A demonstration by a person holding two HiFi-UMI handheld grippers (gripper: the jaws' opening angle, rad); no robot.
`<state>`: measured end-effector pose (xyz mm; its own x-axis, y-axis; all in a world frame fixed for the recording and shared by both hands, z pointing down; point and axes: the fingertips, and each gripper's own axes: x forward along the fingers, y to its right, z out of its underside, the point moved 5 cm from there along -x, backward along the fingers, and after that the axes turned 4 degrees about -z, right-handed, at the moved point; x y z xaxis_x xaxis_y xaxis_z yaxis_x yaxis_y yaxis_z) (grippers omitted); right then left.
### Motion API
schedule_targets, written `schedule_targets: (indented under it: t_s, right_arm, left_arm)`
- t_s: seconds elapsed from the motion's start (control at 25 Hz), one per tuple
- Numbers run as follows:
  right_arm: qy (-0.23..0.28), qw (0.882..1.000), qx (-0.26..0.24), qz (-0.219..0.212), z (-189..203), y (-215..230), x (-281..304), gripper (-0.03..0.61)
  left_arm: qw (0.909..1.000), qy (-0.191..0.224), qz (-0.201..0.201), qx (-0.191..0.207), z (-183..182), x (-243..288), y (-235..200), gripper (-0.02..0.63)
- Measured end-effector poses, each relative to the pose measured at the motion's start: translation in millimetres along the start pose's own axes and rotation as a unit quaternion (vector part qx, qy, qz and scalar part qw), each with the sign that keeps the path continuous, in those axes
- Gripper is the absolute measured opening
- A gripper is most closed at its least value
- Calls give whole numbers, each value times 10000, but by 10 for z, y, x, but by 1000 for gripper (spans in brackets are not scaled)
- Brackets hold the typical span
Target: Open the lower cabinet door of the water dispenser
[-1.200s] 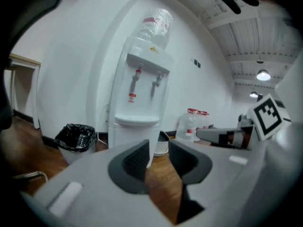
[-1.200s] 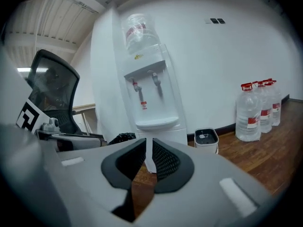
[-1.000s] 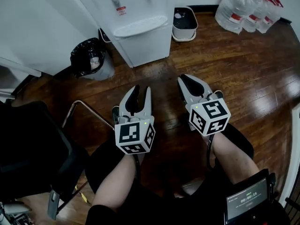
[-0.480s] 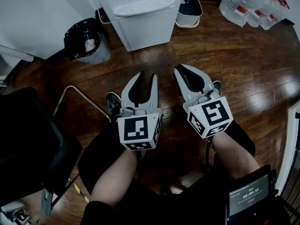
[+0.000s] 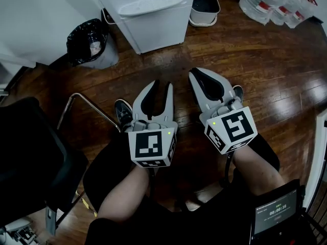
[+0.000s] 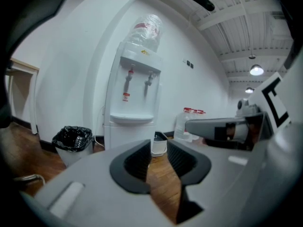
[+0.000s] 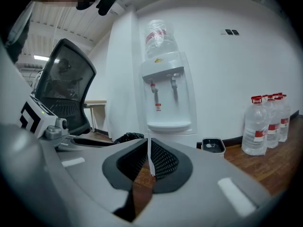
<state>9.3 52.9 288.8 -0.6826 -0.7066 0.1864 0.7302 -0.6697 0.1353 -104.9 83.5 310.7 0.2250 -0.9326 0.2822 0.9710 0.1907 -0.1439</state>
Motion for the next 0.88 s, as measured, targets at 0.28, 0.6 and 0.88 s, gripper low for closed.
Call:
schedule_targets:
  t_s: [0.28, 0.6, 0.88]
  right_arm:
    - [-10, 10000, -20, -66, 19, -36, -29, 25]
    - [29, 10000, 36, -65, -7, -28, -37, 21]
    - [2, 9999, 39, -93, -4, -46, -24, 15]
  left_arm:
    - [9999, 87, -62, 33, 0, 5, -3, 129]
    - [10000, 49, -21, 70, 25, 5, 23, 129]
    - [10000, 58, -24, 16, 5, 9, 24, 129]
